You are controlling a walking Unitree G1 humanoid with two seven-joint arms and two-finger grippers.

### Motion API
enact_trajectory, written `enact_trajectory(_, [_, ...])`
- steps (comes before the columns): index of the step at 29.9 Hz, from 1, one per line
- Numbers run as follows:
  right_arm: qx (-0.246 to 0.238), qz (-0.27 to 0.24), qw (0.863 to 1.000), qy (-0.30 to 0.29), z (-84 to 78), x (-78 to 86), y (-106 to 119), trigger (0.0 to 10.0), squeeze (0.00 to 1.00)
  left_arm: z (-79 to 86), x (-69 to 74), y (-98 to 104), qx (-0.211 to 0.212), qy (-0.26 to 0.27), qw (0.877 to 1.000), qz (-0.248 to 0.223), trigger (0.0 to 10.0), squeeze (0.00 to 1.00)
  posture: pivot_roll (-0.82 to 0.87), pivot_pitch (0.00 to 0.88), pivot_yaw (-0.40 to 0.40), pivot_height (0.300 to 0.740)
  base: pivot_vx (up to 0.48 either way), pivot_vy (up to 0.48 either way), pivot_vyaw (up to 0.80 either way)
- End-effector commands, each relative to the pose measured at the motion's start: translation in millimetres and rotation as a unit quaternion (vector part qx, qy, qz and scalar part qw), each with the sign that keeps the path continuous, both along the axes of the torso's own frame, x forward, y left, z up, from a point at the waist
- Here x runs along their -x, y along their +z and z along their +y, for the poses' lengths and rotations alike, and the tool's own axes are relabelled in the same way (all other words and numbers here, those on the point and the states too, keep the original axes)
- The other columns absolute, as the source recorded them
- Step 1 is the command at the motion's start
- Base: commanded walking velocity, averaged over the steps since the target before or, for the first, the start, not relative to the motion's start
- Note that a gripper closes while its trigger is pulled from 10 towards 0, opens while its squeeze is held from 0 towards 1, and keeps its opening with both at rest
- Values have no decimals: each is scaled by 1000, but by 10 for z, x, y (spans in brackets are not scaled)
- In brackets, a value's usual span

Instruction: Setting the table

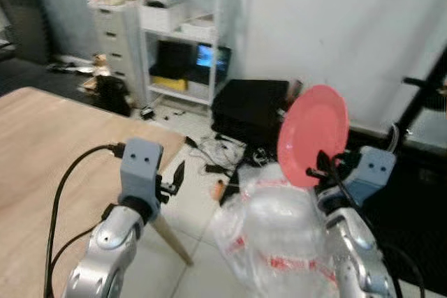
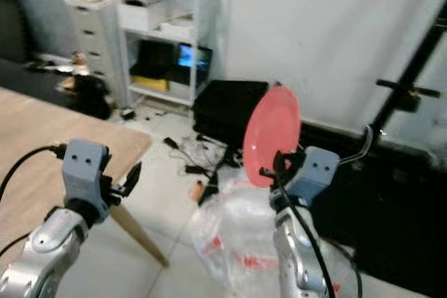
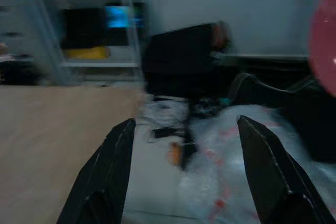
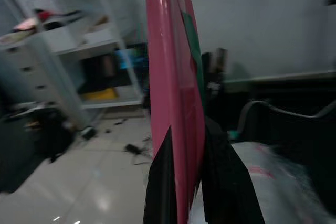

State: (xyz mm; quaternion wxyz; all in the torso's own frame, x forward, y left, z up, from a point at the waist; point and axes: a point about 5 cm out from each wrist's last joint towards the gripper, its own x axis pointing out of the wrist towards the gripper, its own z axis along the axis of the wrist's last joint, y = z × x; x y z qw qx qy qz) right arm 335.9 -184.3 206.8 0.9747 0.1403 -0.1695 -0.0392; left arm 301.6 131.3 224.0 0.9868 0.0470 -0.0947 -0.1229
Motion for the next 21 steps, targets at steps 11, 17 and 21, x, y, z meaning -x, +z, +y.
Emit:
enact_trajectory(11, [11, -4, 1000, -6, -25, 13, 5, 10000, 0, -242, 123, -134, 2, -72, 997, 32, 10000, 0, 91, 188, 50, 740, 0, 0, -800])
enact_trajectory(17, [12, -4, 1000, -6, -22, 11, 5, 10000, 0, -269, 108, -119, 1, -71, 997, 26, 10000, 0, 88, 189, 47, 740, 0, 0, -800])
enact_trajectory(21, [13, -3, 1000, -6, -25, 10, 6, 10000, 0, -290, 110, -105, -9, -73, 997, 18, 10000, 0, 88, 189, 46, 740, 0, 0, -800])
